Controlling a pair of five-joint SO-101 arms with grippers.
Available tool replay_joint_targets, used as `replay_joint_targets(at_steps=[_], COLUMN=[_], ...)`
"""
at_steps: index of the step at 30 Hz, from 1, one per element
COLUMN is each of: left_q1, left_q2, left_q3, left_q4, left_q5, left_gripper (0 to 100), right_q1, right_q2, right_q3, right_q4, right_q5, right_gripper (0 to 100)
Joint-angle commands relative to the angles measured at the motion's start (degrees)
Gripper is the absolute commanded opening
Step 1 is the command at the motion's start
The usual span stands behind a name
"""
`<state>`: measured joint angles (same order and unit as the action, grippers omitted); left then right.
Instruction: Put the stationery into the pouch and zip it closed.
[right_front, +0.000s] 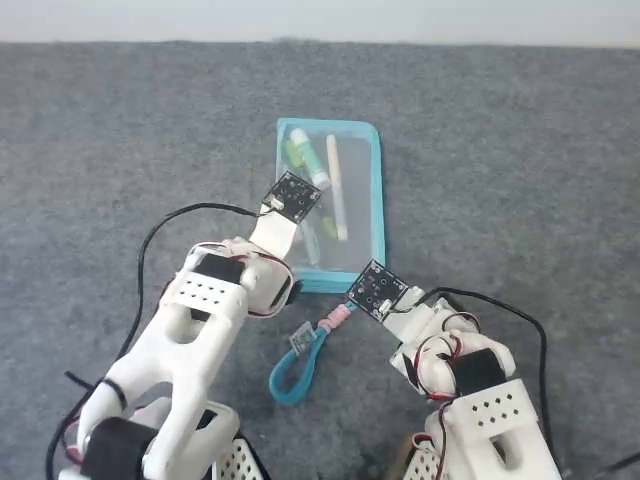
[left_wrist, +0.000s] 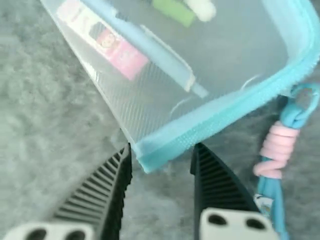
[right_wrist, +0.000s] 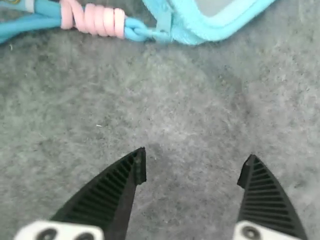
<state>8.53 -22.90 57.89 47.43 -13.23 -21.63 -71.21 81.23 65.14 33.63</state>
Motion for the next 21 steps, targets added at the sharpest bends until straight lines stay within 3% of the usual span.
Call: replay_joint_targets(at_steps=[1,9,21], left_q1=[-4.2,-9.8,-9.3], left_q2=[-2.5,-2.7,-2.5], left_q3=[1.1,13.1,16.5], left_q4=[-3.7,-31.5,-52.7], left_q5=[-1.9,-3.1,-3.5], left_gripper=[18,18,18], right_q1=[-0.7,-0.7,-0.7], right_q2=[2.9,3.3,3.3], right_q3=[-2.5,-2.5,-2.5], right_q4=[-1.9,-2.5,-2.6], right_q5=[-0.8,-1.1,-1.1], right_gripper=[29.9,29.9,29.9])
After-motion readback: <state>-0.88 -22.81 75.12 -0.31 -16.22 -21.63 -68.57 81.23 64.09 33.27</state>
